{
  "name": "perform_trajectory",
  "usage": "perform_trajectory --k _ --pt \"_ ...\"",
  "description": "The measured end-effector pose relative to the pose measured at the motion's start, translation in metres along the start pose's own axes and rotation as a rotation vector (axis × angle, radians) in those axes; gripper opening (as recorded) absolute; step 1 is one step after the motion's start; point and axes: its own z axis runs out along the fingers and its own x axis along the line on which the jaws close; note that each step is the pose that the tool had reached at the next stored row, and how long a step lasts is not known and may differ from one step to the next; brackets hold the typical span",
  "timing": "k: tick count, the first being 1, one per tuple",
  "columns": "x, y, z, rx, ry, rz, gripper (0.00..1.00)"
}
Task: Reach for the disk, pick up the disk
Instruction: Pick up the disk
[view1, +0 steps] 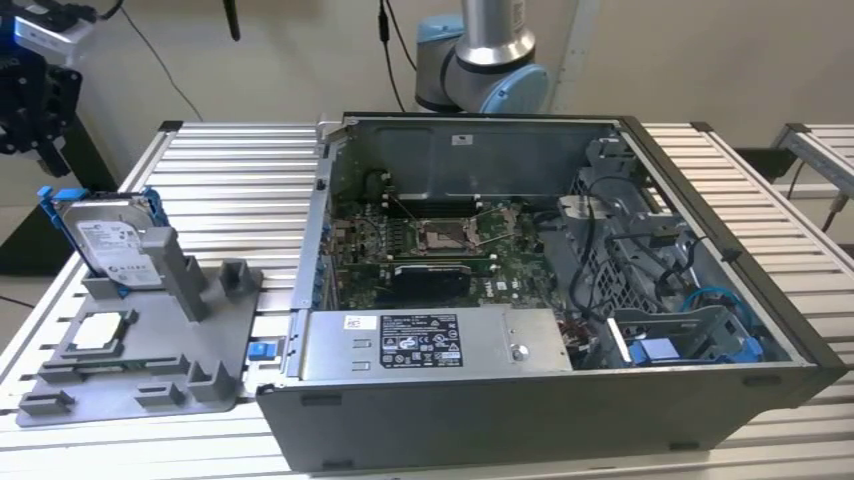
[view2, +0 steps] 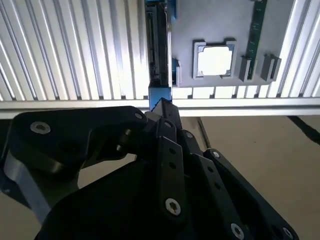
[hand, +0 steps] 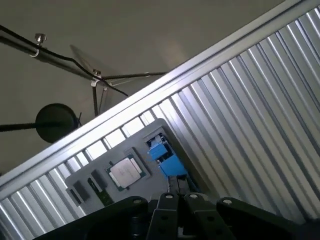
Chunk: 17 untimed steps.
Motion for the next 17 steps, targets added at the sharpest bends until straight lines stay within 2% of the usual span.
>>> perform_trajectory --k 10,17 --pt "-0.0001 -0.0003 0.0028 -0.0044 0.0032 -0.181 0.0" --pt "-0.0012 -0.0022 0.0048 -0.0071 0.0053 -0.287 0.0"
